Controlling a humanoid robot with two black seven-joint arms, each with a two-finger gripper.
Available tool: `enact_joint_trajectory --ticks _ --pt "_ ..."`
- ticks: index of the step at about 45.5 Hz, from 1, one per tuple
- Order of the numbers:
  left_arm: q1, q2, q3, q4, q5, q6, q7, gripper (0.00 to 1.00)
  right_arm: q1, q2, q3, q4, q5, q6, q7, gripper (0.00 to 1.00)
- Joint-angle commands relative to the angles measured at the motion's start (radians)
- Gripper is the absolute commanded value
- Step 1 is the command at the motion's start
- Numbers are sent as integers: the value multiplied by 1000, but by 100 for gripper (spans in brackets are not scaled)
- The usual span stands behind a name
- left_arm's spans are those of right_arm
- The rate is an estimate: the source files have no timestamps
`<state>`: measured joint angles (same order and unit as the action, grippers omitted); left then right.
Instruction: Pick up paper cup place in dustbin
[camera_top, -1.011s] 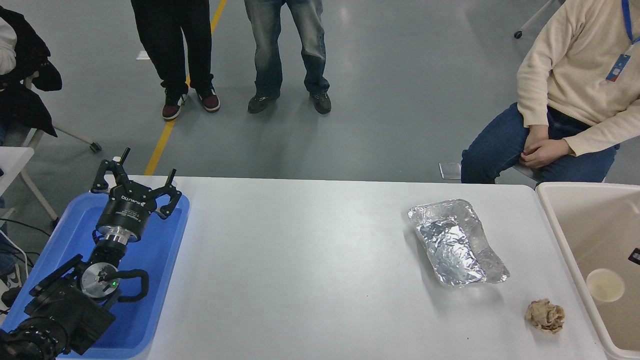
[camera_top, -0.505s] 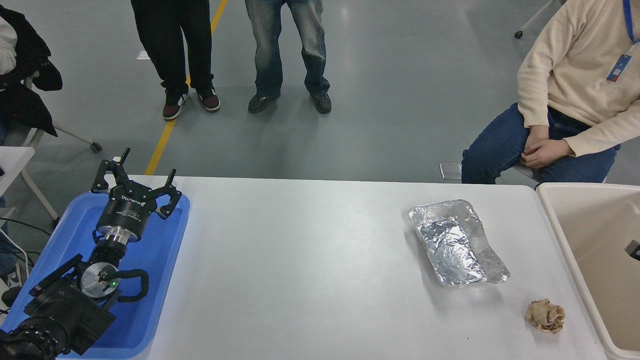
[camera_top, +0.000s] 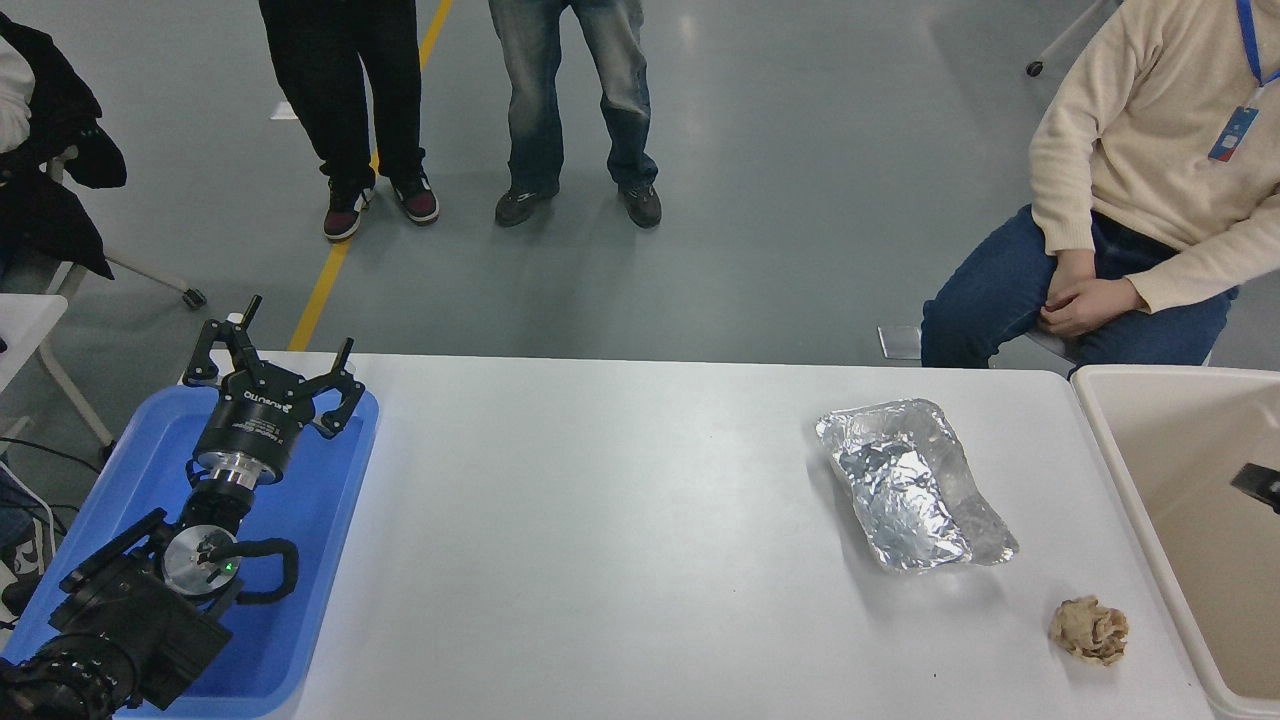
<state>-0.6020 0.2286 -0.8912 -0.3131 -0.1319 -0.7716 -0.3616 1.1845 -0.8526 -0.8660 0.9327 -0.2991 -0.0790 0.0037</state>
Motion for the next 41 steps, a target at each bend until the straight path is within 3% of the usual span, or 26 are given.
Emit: enact_joint_trajectory --ticks 1,10,20,31,41 --pt "-1 0 0 0 0 0 1 100 332 -25 -252 221 -3 111 1 100" --pt "-1 -2 0 0 0 0 1 100 473 -22 -281 254 -3 375 2 100" --pt "-1 -2 0 0 0 0 1 100 725 63 -326 278 -3 864 2 100" --pt "-1 -2 0 0 0 0 1 100 905 147 -326 282 14 864 5 100" --pt "-1 -2 0 0 0 0 1 100 1043 288 -324 287 11 864 4 100"
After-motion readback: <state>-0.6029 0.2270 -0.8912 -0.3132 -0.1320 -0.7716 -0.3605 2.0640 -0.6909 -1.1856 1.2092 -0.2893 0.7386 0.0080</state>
